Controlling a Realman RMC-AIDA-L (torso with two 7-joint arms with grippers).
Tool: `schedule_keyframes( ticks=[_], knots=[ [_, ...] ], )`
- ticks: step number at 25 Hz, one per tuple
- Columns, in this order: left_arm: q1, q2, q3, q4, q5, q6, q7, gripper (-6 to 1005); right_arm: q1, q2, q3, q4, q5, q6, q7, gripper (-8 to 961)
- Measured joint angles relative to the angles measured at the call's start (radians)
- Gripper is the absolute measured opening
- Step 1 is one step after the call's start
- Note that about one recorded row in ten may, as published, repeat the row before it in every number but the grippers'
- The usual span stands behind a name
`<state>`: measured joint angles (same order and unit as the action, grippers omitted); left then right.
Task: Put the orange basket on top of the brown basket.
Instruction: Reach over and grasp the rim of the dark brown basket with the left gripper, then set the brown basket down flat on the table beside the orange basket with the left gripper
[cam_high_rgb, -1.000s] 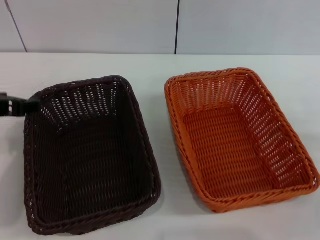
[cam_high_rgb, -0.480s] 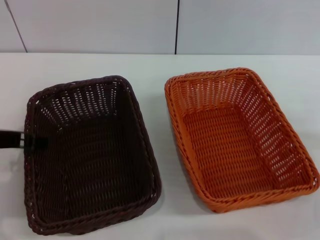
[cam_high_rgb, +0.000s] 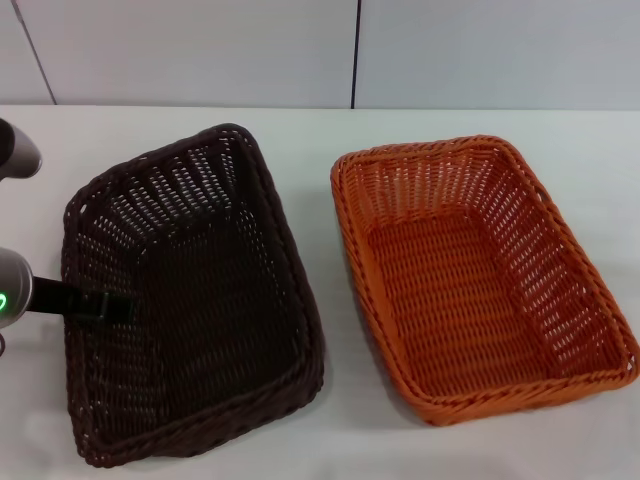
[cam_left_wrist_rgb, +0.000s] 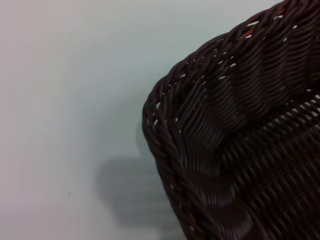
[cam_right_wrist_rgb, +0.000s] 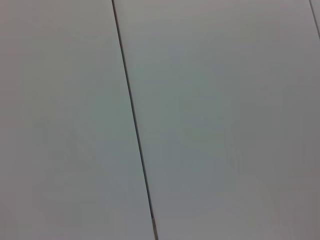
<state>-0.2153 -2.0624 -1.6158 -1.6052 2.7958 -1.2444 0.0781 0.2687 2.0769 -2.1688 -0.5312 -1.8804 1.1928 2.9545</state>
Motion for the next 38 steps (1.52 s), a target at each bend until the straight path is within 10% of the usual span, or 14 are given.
schedule_keyframes(
  ticks=[19,31,38],
  knots=[
    [-0.012,0.003,0.005,-0.056,-0.004,-0.009,0.22,353,0.006,0.0,0.009,0.004,0.0,0.0,0.0,810],
    [-0.096,0.005,-0.315,-0.04,-0.165,-0.141,0.809,327,-0.024,0.005,0.009,-0.022,0.0,0.012,0.0,809],
    [-0.315,0.016,-0.463,0.11,-0.253,-0.348,1.228,296,-0.042,0.007,0.002,-0.046,0.0,0.028,0.0,810]
  ],
)
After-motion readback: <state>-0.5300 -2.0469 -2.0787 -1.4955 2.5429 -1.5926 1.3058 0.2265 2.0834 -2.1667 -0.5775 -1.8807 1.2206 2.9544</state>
